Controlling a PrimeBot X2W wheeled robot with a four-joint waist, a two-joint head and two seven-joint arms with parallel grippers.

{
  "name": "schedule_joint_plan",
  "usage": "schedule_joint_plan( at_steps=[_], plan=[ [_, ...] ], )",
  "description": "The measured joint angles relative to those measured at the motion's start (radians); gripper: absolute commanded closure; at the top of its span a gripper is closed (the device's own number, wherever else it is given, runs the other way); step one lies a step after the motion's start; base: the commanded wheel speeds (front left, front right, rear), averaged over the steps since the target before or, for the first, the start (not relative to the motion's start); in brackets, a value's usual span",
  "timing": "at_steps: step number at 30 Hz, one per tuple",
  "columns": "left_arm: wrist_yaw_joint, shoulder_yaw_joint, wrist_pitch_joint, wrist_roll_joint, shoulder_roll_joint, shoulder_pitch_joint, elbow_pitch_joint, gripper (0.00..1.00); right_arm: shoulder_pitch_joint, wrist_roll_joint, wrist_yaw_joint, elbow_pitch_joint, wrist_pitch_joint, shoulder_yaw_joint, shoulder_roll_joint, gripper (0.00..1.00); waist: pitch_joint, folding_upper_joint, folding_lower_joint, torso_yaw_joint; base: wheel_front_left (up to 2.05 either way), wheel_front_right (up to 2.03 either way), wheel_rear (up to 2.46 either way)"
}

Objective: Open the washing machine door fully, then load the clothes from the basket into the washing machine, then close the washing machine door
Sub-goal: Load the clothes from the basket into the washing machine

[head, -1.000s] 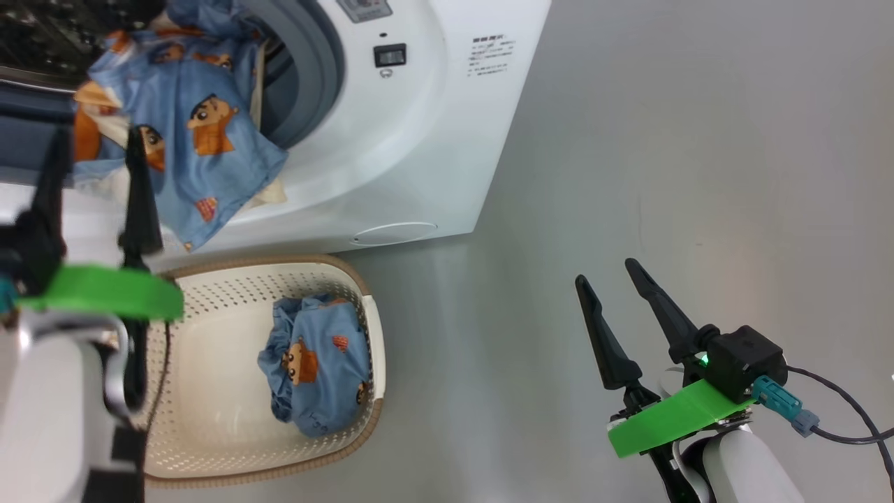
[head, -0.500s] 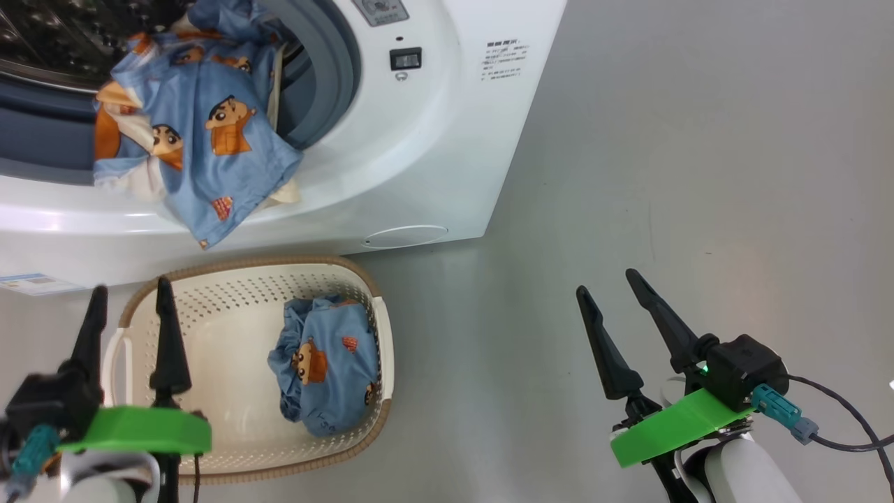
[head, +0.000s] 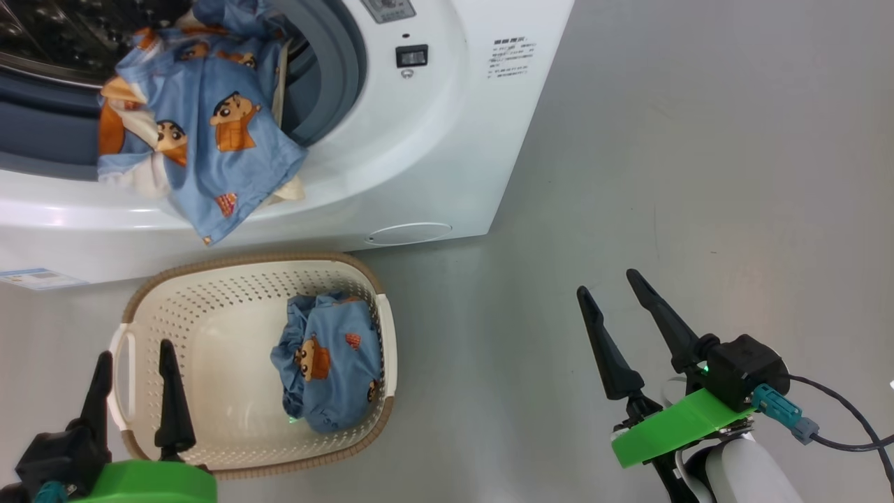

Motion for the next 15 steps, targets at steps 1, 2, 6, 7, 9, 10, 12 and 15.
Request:
schedule_joint_plan(
  at_steps=[1, 2, 6, 7, 9, 10, 12, 15],
  plan=[
    [0.000, 0.000, 0.000, 0.000, -0.001, 0.000, 0.001, 0.00, 0.000, 0.000, 0.000, 0.000, 0.000, 0.000, 0.000, 0.00, 0.001, 0.0000, 0.0000, 0.000, 0.00, 0.00, 0.00],
    [0.000, 0.000, 0.000, 0.000, -0.001, 0.000, 0.001, 0.00, 0.000, 0.000, 0.000, 0.001, 0.000, 0.000, 0.000, 0.00, 0.003, 0.0000, 0.0000, 0.000, 0.00, 0.00, 0.00],
    [0.000, 0.000, 0.000, 0.000, -0.003, 0.000, 0.002, 0.00, 0.000, 0.000, 0.000, 0.001, 0.000, 0.000, 0.000, 0.00, 0.006, 0.0000, 0.0000, -0.002, 0.00, 0.00, 0.00],
    [0.001, 0.000, 0.000, 0.000, -0.004, 0.000, 0.002, 0.00, 0.000, 0.000, 0.000, 0.001, 0.000, 0.000, 0.000, 0.00, 0.007, 0.0000, 0.0000, -0.003, 0.00, 0.00, 0.00],
    [0.001, -0.001, 0.000, 0.000, -0.004, 0.000, 0.003, 0.00, -0.001, 0.000, 0.000, 0.001, 0.000, 0.000, -0.001, 0.00, 0.010, 0.0000, 0.0000, -0.004, 0.00, 0.00, 0.00],
    [0.001, -0.001, 0.000, 0.000, -0.005, 0.000, 0.004, 0.00, -0.001, 0.000, 0.000, 0.001, 0.000, 0.000, -0.001, 0.00, 0.012, -0.0001, 0.0000, -0.005, 0.00, 0.00, 0.00],
    [0.000, -0.004, 0.000, 0.000, -0.005, -0.002, 0.009, 0.00, -0.001, 0.000, 0.000, 0.001, 0.000, 0.000, -0.001, 0.00, 0.015, 0.0000, 0.0000, -0.005, 0.00, 0.00, 0.00],
    [-0.001, -0.008, 0.000, 0.002, -0.005, -0.013, 0.016, 0.00, -0.001, 0.000, 0.000, 0.002, 0.000, -0.001, -0.001, 0.00, 0.019, 0.0000, -0.0001, -0.003, 0.00, 0.00, 0.00]
  ],
)
